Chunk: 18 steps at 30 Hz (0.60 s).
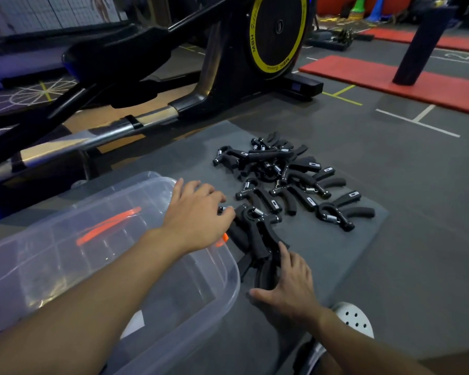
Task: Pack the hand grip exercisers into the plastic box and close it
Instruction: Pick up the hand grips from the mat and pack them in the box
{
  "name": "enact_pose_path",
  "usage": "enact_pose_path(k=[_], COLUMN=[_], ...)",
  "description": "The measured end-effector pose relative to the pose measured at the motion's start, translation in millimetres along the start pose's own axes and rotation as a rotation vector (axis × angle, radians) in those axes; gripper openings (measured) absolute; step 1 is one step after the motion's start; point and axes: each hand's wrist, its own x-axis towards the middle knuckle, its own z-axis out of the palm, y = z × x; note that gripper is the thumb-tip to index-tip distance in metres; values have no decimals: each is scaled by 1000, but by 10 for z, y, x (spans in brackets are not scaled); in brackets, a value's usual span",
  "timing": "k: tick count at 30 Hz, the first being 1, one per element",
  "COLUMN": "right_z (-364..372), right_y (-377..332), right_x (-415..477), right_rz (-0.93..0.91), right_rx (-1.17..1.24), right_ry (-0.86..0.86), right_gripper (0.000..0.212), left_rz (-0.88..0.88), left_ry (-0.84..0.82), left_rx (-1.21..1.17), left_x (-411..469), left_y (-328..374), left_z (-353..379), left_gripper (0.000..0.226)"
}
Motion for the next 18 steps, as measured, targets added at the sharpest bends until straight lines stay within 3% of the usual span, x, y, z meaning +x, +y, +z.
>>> enact_pose_path(k=[7, 10, 13, 18], right_z=[-109, -215, -427, -955], right_y=[37, -44, -125, -229], right_x=[-23, -20, -6, -20], right_rz=[-73, -77, -111, -234], right_rx=[-32, 97, 205, 102], right_ry=[-46, -70, -81, -53], right_gripper=[126, 122, 121, 118], left_rz=[-5, -12, -21, 12], left_ry=[-18, -31, -55, -59], left_rx=[-12, -16, -26, -188], left_x=[-6, -17, -33, -89], left_y=[4, 18, 33, 73], left_z=[-7, -32, -60, -200], left_gripper=[60, 57, 42, 27])
